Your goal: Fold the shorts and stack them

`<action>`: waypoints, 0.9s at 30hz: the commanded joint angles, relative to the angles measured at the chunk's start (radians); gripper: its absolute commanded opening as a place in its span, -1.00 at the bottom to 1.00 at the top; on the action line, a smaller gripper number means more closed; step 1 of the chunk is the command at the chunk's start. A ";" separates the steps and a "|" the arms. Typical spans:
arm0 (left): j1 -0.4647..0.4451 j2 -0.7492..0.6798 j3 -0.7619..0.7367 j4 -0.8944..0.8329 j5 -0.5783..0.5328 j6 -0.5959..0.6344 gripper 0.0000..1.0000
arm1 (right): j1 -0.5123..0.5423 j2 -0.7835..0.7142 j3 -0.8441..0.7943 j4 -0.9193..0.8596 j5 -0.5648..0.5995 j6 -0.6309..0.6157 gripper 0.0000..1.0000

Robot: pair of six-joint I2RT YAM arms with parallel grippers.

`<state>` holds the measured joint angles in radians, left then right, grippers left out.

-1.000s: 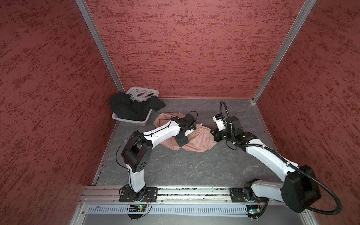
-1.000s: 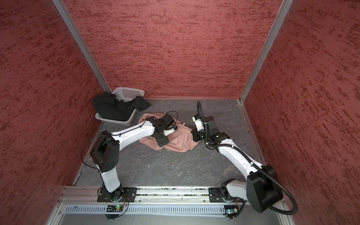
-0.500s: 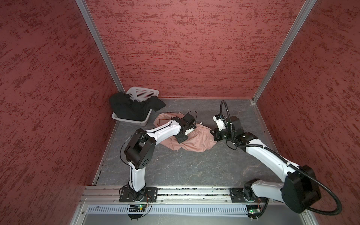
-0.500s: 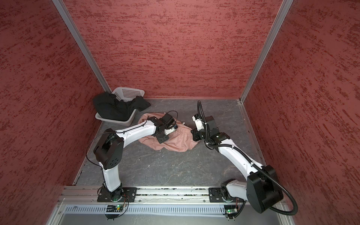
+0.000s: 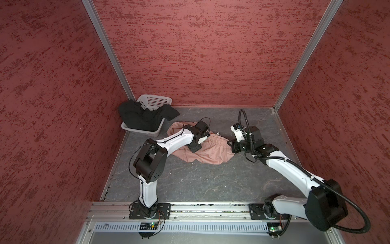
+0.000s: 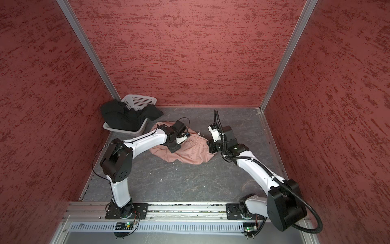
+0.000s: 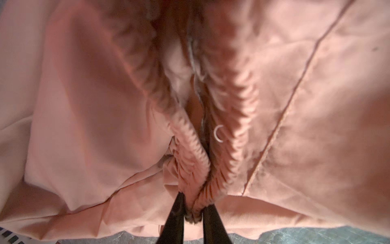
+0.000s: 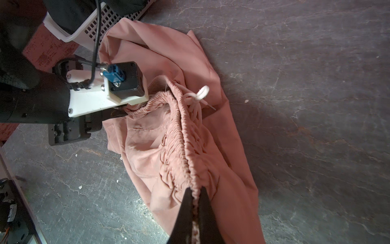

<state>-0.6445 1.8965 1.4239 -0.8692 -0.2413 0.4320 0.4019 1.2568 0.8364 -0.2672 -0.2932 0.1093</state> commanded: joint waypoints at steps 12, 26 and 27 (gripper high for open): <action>0.010 0.004 0.009 0.036 0.064 -0.015 -0.81 | -0.018 -0.048 -0.001 0.015 0.044 0.013 -1.00; 0.003 -0.158 0.399 -0.182 -0.182 0.006 -1.00 | -0.101 -0.164 0.274 -0.242 0.156 -0.082 -1.00; 0.000 -0.173 0.422 -0.197 -0.202 0.003 -1.00 | -0.105 -0.174 0.301 -0.258 0.164 -0.086 -1.00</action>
<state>-0.6373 1.7939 1.7794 -0.9714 -0.3584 0.4351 0.3115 1.1290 1.0561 -0.4633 -0.1783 0.0643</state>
